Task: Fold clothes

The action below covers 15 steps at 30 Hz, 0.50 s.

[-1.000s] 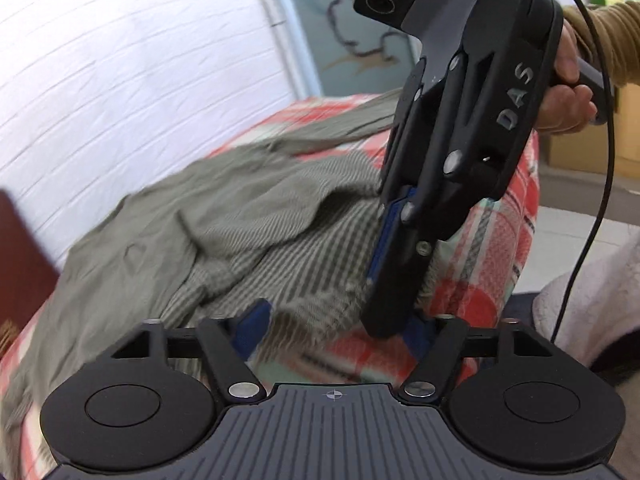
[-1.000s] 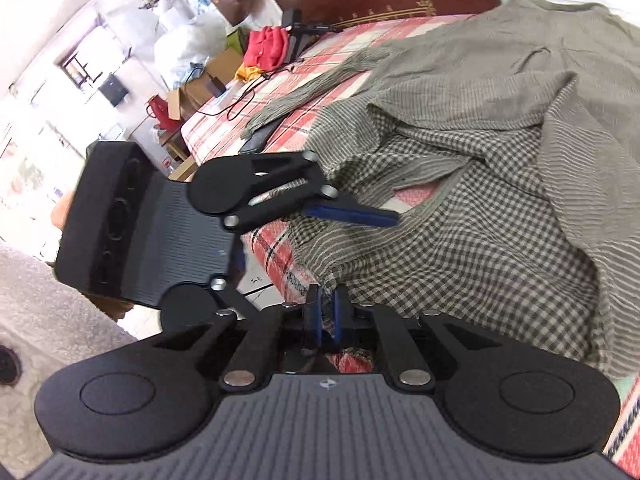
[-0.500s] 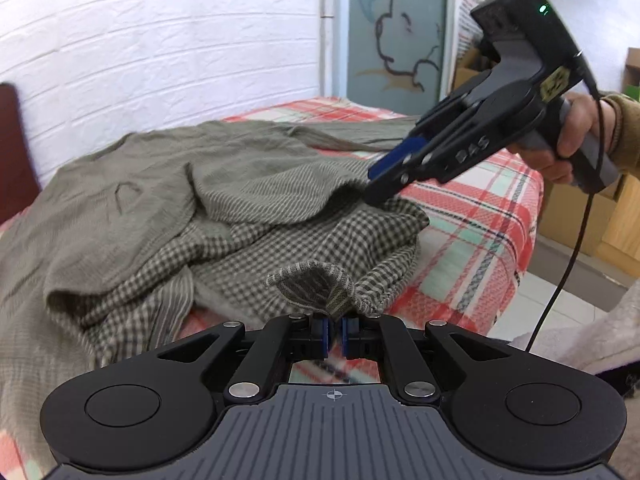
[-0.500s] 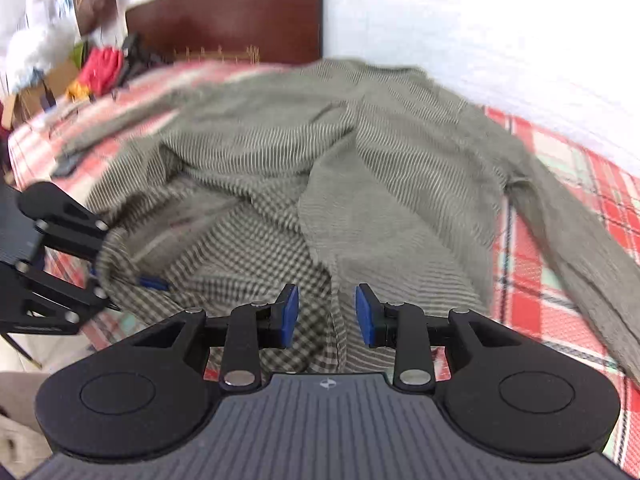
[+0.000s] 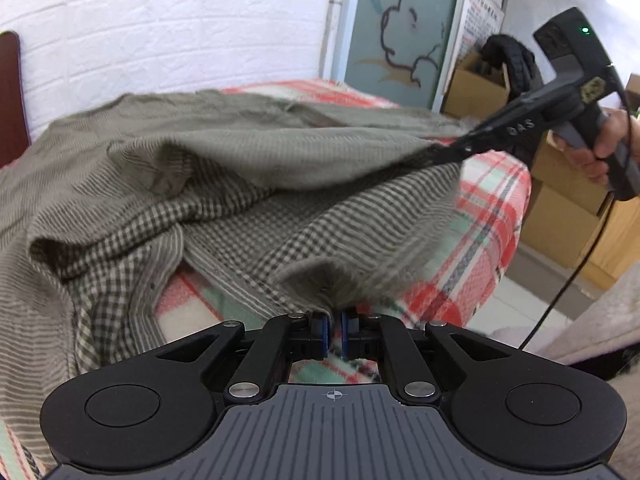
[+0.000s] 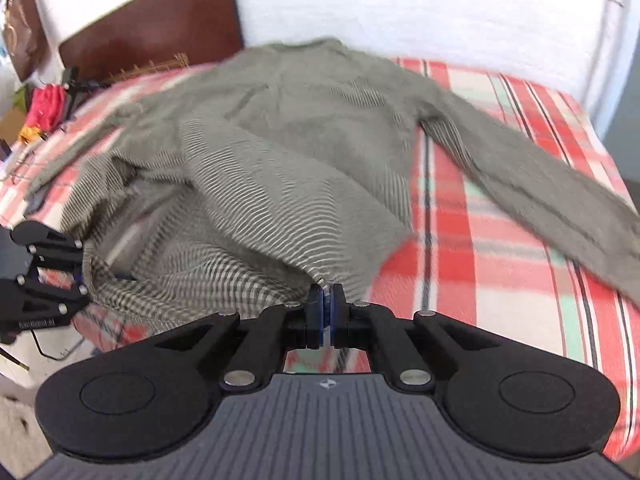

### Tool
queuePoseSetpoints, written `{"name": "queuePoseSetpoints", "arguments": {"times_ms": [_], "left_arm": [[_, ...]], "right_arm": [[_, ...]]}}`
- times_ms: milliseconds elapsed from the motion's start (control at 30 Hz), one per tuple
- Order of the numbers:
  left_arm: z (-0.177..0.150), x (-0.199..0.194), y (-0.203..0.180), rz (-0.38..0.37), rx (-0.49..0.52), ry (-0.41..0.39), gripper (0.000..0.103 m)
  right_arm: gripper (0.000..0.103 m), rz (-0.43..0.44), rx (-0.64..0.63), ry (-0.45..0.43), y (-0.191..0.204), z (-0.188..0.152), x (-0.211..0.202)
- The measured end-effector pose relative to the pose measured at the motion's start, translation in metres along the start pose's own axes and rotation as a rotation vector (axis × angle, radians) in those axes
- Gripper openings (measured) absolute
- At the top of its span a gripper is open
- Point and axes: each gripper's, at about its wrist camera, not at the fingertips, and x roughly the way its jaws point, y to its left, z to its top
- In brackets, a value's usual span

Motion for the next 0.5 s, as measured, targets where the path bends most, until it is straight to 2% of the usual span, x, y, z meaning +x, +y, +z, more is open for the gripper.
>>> {"name": "queuePoseSetpoints", "arguments": {"times_ms": [100,200,233,300,433,500], "left_arm": [[-0.005,-0.001,0.001,0.007,-0.002,0.022,0.004],[-0.008,-0.007,0.005,0.016,-0.014,0.028,0.006],[-0.009,-0.009,0.005,0.021,-0.012,0.029,0.010],[-0.008,-0.010,0.003,0.034,0.016,0.036,0.028],[-0.008,-0.012,-0.001,0.060,0.070,0.050,0.031],[-0.009,-0.011,-0.004,0.064,0.094,0.052,0.042]], "right_arm": [[0.003,0.016,0.063,0.057,-0.008,-0.009,0.015],[0.003,0.022,0.070,0.082,-0.008,-0.015,0.021],[0.003,0.028,0.072,0.080,-0.008,-0.016,0.019],[0.003,0.043,0.079,0.069,-0.008,-0.014,0.016],[0.003,0.050,0.069,0.063,-0.007,-0.012,0.014],[0.003,0.043,0.064,0.072,-0.007,-0.014,0.015]]}}
